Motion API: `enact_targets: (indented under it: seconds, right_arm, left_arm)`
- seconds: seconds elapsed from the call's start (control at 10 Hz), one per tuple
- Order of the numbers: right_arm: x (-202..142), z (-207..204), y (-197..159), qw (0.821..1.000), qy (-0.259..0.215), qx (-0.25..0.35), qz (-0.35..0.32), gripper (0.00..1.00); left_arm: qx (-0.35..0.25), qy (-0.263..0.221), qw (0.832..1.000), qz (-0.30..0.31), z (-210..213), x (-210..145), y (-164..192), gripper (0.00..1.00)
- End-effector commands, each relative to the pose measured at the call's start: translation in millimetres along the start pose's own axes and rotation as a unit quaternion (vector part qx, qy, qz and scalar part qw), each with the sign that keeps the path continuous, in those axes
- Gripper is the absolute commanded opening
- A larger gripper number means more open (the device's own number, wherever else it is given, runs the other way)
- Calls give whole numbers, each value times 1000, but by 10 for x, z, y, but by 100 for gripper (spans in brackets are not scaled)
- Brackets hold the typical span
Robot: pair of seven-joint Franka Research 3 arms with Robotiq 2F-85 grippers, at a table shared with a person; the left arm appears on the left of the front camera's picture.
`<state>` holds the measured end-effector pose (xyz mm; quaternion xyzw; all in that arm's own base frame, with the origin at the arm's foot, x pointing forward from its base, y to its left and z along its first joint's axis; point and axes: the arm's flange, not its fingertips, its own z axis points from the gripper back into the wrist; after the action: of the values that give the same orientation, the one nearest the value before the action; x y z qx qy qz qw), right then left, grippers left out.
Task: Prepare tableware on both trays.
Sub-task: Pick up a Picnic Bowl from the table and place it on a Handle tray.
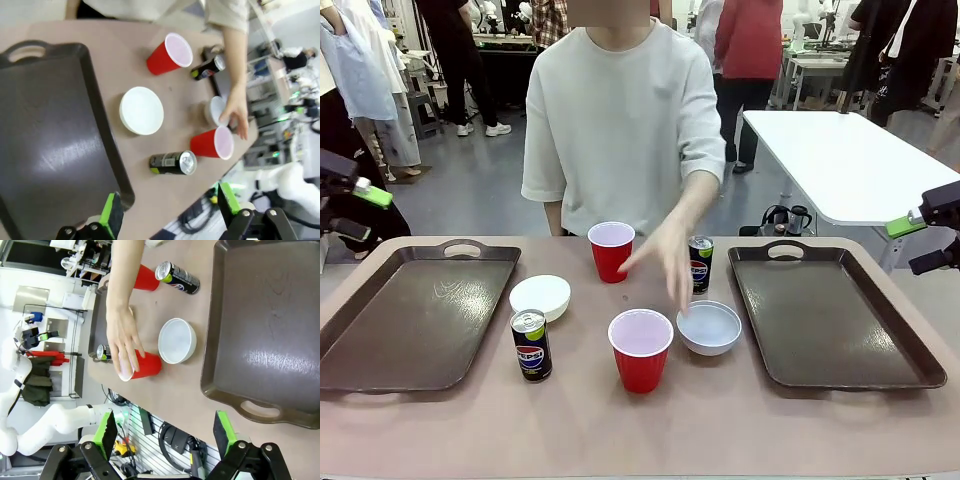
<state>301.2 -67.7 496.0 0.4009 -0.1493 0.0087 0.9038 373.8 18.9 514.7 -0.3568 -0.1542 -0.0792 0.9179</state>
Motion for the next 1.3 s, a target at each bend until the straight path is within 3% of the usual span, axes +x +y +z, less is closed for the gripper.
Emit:
enact_targets:
  seconds: [0.0, 0.3, 0.5, 0.7, 0.8, 0.9, 1.2]
  right_arm:
    - [22, -8, -12, 1000, -1, 11, 1, 100]
    - [22, -8, -12, 1000, -1, 11, 1, 100]
    - [22, -8, -12, 1000, -1, 11, 1, 100]
    - [22, -8, -12, 1000, -1, 11, 1, 100]
    - [22, -8, -12, 1000, -1, 11, 1, 100]
    - [22, -8, -12, 1000, -1, 11, 1, 100]
    - [22, -8, -12, 1000, -1, 11, 1, 100]
  left_arm:
    - [111, 33, 993, -32, -319, 273, -343, 100]
    - [252, 88, 963, -46, -1242, 572, -548, 100]
    - [301, 97, 947, -55, -1770, 716, -518, 100]
    - [306, 100, 945, -51, -2112, 768, -419, 100]
    - [282, 83, 955, -44, -2129, 805, -409, 100]
    - [298, 106, 947, -62, -2054, 640, -372, 100]
    - [280, 106, 951, -73, -2097, 656, -340, 100]
